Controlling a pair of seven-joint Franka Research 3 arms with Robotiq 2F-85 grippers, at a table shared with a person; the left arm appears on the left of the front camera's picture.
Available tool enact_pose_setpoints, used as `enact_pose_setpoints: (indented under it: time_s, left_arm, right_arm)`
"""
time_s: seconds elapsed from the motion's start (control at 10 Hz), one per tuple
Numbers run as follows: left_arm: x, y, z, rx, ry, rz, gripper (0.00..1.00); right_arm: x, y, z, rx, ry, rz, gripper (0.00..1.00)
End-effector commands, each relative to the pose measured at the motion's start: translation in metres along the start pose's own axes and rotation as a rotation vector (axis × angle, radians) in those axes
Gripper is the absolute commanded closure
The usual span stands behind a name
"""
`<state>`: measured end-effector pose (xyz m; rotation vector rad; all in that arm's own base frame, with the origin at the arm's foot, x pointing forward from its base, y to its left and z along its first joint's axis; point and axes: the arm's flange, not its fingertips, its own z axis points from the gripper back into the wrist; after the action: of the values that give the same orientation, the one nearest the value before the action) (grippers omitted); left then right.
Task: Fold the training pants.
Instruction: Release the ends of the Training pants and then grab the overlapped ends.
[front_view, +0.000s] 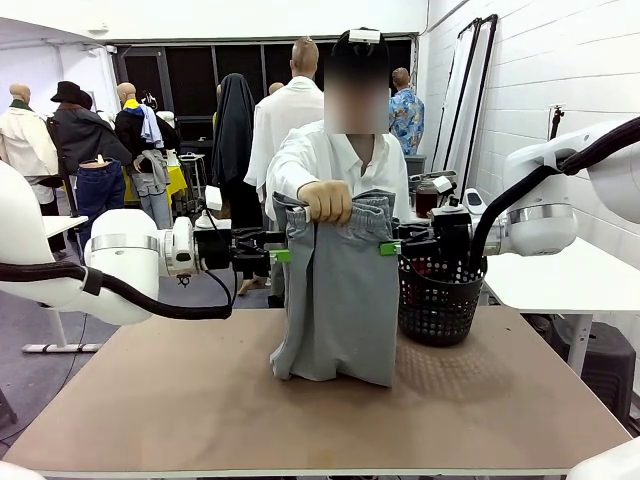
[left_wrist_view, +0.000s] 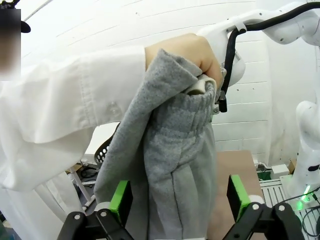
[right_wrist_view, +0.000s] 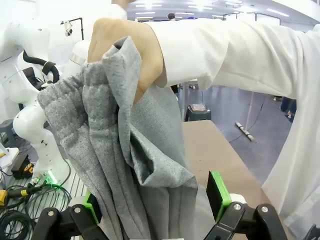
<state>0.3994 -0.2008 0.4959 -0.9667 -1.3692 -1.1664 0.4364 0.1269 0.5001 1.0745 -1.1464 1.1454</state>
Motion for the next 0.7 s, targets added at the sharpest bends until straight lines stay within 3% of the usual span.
enact_pose_setpoints:
  time_s: [0.0,0.6]
  left_arm:
    - [-0.006,-0.007,0.001,0.068,-0.02,-0.043,0.0]
    - [0.003,-0.003,0.021,0.103,0.011,-0.046,0.0]
  right_arm:
    - [-0.005,0.004,0.001,-0.006,-0.026,0.016,0.0]
    - [-0.007,0.006,-0.004,-0.025,-0.034,0.025,0.0]
